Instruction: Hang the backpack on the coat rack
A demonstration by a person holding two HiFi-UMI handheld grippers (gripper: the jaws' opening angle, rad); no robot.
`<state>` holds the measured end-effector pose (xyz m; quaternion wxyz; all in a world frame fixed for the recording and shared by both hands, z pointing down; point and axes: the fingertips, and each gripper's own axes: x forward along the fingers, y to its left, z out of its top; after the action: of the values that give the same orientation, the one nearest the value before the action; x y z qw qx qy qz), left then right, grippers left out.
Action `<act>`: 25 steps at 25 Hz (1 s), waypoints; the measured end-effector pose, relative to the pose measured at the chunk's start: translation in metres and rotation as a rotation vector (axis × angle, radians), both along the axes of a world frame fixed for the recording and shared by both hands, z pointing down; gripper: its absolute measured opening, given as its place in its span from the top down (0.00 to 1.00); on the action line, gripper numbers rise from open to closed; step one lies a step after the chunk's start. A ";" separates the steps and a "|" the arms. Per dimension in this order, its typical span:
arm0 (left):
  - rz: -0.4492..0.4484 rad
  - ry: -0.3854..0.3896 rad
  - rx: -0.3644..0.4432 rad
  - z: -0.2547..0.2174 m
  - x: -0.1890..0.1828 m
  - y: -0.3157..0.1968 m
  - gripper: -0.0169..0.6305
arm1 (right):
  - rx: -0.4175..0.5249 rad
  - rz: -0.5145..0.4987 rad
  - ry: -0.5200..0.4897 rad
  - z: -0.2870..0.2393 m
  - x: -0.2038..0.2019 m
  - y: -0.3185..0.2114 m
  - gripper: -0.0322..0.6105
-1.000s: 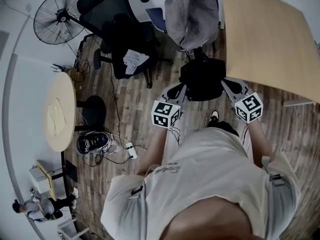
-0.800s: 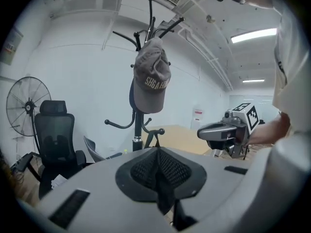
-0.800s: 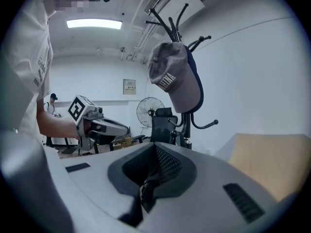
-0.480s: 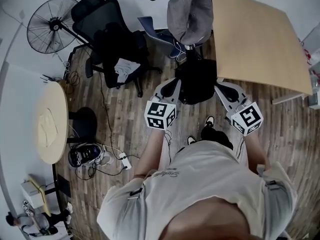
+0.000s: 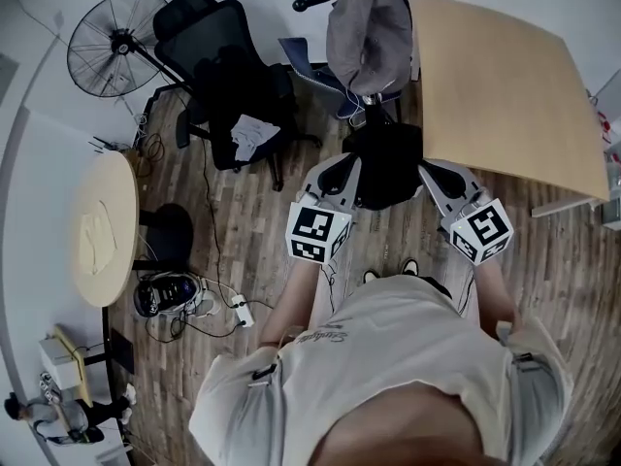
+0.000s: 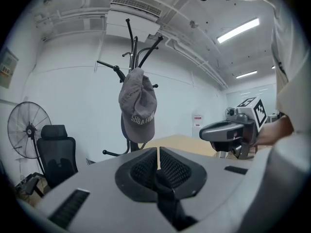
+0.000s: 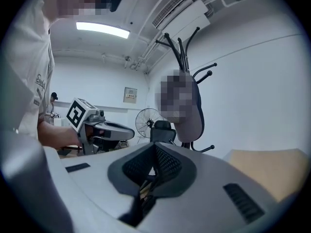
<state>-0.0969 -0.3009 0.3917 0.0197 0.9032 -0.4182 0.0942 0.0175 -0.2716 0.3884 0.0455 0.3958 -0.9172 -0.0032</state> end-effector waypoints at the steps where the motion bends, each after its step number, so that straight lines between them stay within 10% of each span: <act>1: -0.001 0.016 -0.006 -0.003 0.003 0.000 0.93 | 0.009 0.000 0.002 -0.002 0.003 -0.002 0.96; 25: -0.112 -0.011 -0.067 0.023 0.019 0.002 0.93 | 0.020 -0.004 -0.038 0.009 0.034 -0.020 0.96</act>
<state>-0.0779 -0.2988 0.4150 0.0531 0.8767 -0.4648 0.1118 0.0519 -0.2912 0.3969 0.0242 0.3945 -0.9186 -0.0050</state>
